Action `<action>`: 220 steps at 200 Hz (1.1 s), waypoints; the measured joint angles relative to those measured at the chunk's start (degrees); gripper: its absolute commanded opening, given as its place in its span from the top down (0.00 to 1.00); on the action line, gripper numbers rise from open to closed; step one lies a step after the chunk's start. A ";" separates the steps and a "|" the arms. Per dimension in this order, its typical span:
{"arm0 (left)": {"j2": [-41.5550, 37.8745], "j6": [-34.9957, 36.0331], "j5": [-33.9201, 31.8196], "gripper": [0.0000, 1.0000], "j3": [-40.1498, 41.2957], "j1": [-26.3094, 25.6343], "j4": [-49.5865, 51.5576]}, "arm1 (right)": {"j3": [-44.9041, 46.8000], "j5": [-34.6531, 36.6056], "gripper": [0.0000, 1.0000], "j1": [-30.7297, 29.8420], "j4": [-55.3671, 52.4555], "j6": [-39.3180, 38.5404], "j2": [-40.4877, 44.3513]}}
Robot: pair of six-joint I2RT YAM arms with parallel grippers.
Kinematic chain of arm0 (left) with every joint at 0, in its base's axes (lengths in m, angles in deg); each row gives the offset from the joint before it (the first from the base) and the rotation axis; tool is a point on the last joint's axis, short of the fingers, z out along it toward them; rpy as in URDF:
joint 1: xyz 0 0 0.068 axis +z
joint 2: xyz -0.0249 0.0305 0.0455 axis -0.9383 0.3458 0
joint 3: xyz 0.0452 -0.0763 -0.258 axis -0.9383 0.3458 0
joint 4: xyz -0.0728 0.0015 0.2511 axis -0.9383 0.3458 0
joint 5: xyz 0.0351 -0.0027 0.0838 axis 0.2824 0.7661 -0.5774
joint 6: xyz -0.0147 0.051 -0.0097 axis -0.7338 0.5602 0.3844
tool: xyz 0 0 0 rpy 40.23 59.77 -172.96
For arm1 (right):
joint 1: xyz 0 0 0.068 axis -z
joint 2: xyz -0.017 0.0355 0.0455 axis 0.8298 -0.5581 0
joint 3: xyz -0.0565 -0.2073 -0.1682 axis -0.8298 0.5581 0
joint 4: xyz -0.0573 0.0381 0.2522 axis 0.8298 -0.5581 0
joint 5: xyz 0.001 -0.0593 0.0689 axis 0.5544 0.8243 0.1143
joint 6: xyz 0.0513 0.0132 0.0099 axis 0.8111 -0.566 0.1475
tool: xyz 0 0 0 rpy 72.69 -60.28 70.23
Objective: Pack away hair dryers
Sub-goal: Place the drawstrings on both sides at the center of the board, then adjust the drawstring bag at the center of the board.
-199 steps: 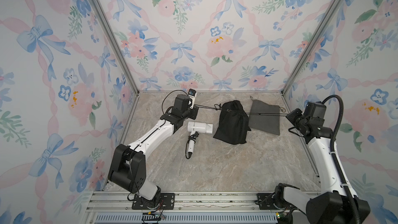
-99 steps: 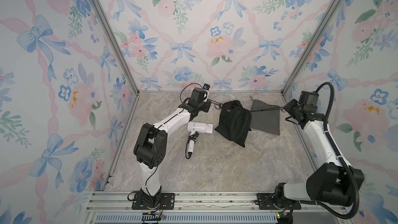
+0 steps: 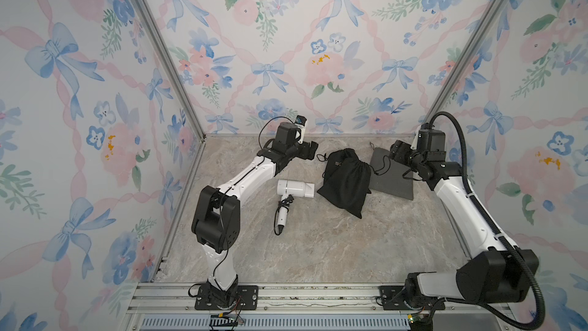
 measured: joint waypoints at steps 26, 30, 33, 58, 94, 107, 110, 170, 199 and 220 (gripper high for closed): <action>-8.68 -2.16 1.20 0.03 3.87 2.21 -0.66 | 0.20 -3.37 0.03 -2.58 -0.90 -2.05 3.96; -10.03 -2.40 1.22 0.02 4.70 2.34 -0.68 | 0.42 -3.82 0.03 -2.95 -0.87 -2.43 4.44; -10.99 -2.62 1.22 0.02 5.40 2.47 -0.79 | 0.63 -4.09 0.03 -3.19 -0.85 -2.40 4.79; -18.53 -4.26 1.22 0.02 12.94 3.69 -1.49 | 4.72 -5.99 0.03 -7.19 -0.61 -3.04 7.21; -26.08 -6.69 1.09 0.02 26.67 7.91 -0.57 | 11.56 -6.45 0.03 -12.72 -0.59 -2.82 7.56; -28.89 -7.67 0.96 0.02 31.43 9.09 -0.02 | 13.22 -6.40 0.03 -12.92 -0.39 -2.60 7.56; -29.53 -7.76 0.98 0.02 32.35 9.27 0.24 | 13.51 -6.43 0.03 -12.92 -0.39 -2.58 7.54; -35.87 -9.03 1.44 0.02 39.71 9.60 0.94 | 12.09 -7.67 0.02 -13.38 3.37 -1.29 -2.34; -35.87 -9.03 1.81 0.02 40.19 9.66 0.90 | 7.65 -6.82 0.08 -14.69 3.93 -1.77 -10.16; -35.91 -9.01 1.88 0.02 40.28 10.14 0.92 | 4.66 -6.08 0.22 -15.98 4.33 -2.86 -14.05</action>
